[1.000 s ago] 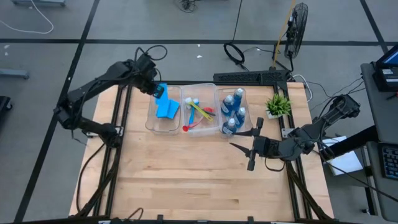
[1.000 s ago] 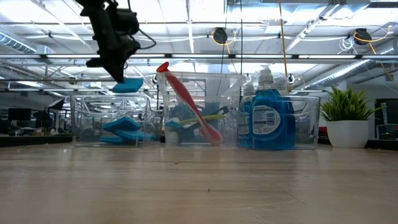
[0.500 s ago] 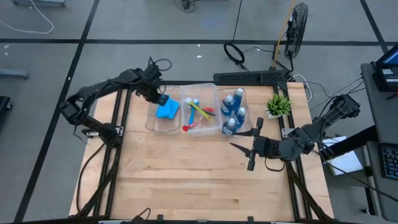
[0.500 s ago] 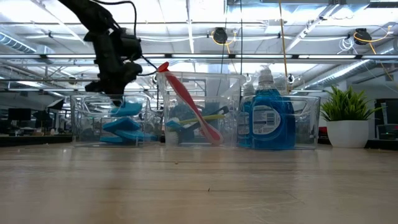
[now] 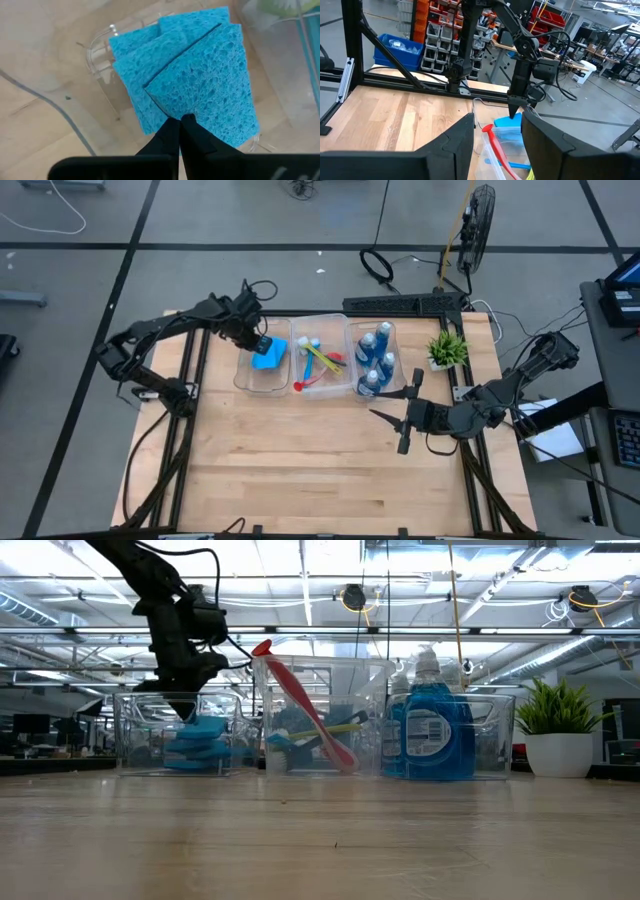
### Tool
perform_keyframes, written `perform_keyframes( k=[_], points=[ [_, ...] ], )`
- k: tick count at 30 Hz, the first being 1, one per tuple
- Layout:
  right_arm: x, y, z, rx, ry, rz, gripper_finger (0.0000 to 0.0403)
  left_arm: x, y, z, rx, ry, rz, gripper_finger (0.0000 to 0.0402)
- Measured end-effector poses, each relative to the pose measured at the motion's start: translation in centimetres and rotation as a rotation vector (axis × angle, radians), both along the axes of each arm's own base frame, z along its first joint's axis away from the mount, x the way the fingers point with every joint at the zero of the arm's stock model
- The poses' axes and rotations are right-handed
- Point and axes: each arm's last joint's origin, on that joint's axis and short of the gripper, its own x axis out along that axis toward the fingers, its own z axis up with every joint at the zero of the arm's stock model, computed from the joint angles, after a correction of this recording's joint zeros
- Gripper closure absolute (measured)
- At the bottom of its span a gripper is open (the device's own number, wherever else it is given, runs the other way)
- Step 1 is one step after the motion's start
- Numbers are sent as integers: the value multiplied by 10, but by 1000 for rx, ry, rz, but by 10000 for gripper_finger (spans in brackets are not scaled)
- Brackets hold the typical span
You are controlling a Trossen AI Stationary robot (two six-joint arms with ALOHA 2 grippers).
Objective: Pick & Place Kitchen Sink Supplies
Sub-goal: Put the blue dishwashing sponge into the left transparent bin, then return to Home Position
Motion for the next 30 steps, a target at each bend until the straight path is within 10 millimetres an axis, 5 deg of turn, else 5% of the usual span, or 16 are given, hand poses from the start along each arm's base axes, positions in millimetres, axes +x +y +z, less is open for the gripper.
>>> perform_keyframes(
  k=[7,16,22,30],
  points=[
    [0,0,0,1,0,2,250,0,0,0,15,9,-20,354],
    [0,0,0,2,0,2,250,-2,-2,4,7,6,-58,243],
    [0,0,0,1,0,3,250,-14,-14,32,62,-49,-84,176],
    [0,0,0,-8,2,4,250,-41,-58,90,179,-336,-178,138]
  ],
)
